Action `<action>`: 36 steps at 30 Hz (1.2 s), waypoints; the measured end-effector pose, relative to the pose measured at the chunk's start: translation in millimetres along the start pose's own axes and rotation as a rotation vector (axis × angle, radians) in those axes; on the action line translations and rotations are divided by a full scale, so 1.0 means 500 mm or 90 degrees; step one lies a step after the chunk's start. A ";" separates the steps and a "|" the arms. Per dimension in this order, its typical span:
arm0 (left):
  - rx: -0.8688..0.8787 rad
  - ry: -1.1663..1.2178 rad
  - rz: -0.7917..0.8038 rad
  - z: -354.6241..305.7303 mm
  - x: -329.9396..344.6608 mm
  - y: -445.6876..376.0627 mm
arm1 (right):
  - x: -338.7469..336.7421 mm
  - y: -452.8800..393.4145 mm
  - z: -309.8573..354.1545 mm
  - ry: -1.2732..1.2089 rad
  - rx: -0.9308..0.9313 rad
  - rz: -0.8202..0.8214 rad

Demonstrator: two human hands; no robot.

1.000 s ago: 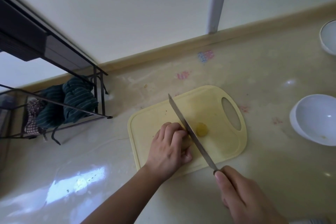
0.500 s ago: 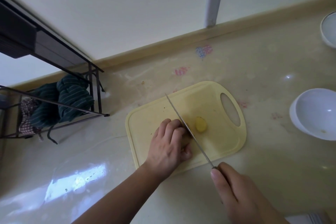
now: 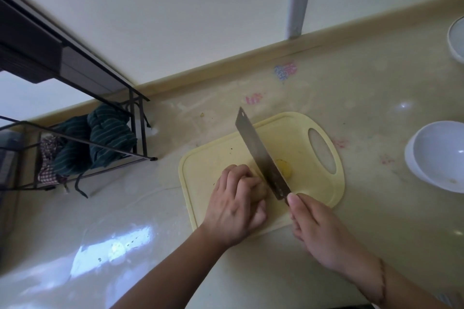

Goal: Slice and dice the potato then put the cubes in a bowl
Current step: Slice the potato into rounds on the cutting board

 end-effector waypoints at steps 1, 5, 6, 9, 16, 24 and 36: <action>-0.001 -0.007 0.004 -0.002 0.000 0.003 | -0.002 0.005 -0.006 -0.019 0.011 0.005; 0.010 -0.036 -0.007 -0.006 0.005 0.011 | 0.002 0.037 -0.004 -0.059 0.038 0.025; 0.009 -0.032 -0.012 -0.005 0.004 0.009 | 0.004 0.047 0.001 -0.059 0.036 0.031; 0.005 -0.019 -0.019 0.000 0.001 0.002 | -0.002 0.076 0.029 -0.011 -0.005 0.013; 0.014 -0.024 -0.001 0.005 0.012 0.000 | -0.015 0.113 0.057 0.058 0.018 -0.010; 0.035 -0.016 -0.007 0.007 0.015 0.000 | -0.023 0.150 0.037 0.002 -0.010 -0.157; 0.045 0.015 -0.015 0.004 0.014 -0.004 | 0.027 0.001 0.050 0.155 -0.034 -0.016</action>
Point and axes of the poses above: each hand's wrist, its own y-axis away from the middle knuckle, its own x-axis out of the palm, z = x × y, the point moved 10 cm from there along -y, towards the middle knuckle, and after that the axes turned 5 degrees about z, right-handed, at the moved point
